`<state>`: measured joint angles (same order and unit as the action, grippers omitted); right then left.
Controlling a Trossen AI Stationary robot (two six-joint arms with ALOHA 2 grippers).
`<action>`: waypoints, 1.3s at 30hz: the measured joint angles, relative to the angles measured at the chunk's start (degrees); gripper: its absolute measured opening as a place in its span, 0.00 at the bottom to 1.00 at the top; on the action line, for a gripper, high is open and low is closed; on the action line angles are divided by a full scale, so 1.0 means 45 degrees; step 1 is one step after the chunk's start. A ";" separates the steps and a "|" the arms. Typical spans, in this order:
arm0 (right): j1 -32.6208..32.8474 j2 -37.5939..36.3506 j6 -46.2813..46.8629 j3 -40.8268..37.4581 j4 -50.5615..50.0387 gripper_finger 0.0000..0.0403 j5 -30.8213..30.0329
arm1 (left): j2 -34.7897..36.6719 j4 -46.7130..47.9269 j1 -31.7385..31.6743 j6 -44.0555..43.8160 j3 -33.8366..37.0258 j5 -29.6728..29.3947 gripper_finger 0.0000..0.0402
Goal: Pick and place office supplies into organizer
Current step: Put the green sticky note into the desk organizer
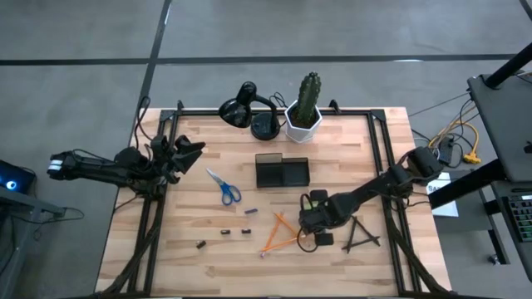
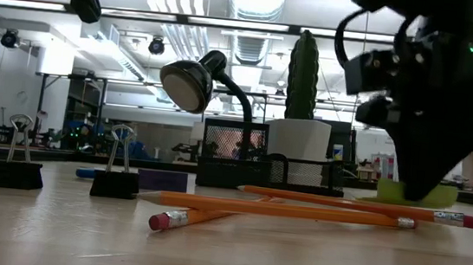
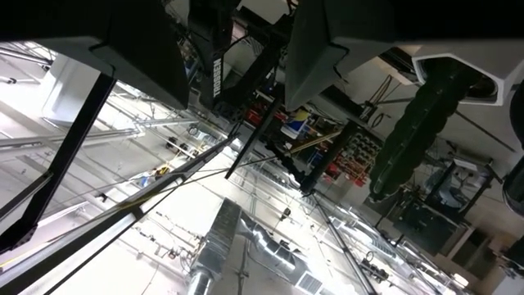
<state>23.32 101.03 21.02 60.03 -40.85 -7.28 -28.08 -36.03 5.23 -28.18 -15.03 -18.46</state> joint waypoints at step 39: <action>-0.1129 -0.0266 -0.2364 0.3294 -0.1561 0.02 -0.0755 | -0.0067 0.0010 -0.0004 -0.0019 0.0015 0.0000 0.47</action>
<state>18.23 99.83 10.38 74.85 -47.88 -10.67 -28.38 -35.99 5.21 -28.27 -14.96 -18.46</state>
